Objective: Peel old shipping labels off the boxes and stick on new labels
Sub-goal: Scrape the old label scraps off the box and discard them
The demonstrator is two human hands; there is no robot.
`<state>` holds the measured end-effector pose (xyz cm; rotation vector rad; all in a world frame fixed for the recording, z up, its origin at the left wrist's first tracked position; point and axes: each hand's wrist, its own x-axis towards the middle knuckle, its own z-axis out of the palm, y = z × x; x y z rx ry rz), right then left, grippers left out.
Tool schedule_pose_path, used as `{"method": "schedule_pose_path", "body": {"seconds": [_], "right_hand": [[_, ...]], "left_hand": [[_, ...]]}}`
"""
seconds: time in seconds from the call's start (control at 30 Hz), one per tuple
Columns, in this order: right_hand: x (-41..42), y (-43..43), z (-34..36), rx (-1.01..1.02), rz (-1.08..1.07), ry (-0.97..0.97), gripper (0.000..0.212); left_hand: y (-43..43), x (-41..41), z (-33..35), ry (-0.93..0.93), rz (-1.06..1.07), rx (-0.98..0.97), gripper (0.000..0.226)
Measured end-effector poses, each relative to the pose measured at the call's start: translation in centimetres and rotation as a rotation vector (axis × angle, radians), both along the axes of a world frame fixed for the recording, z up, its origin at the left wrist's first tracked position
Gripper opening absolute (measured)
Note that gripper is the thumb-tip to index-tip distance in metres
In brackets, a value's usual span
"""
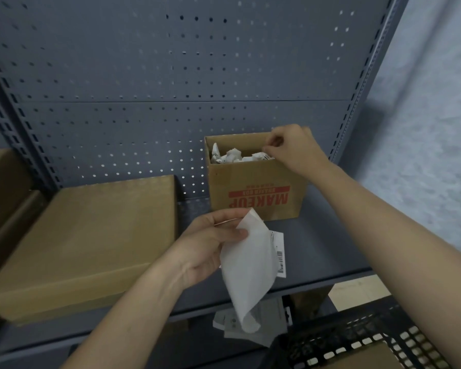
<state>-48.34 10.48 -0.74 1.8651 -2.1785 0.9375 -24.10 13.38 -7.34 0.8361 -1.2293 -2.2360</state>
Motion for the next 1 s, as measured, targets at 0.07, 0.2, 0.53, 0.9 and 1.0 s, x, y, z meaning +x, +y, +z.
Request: {"method": "schedule_pose_path", "body": {"seconds": [0.07,0.2,0.53,0.9,1.0], "right_hand": [[0.3,0.1,0.2,0.002,-0.027,0.0,0.004],[0.5,0.0,-0.1,0.04,-0.128,0.038,0.03],[0.8,-0.3,0.3,0.025,0.001,-0.003,0.015],[-0.1,0.1,0.6,0.046,-0.29,0.059,0.013],[-0.7,0.8,0.6,0.073,-0.32,0.079,0.029]], "left_hand": [[-0.1,0.1,0.2,0.019,0.007,-0.022,0.033],[-0.4,0.2,0.7,0.042,0.017,-0.051,0.035],[-0.9,0.9,1.5,0.041,-0.009,-0.101,0.037],[-1.0,1.2,1.7,0.046,-0.014,-0.118,0.037],[-1.0,1.1,1.8,0.033,-0.022,-0.131,0.036]]}}
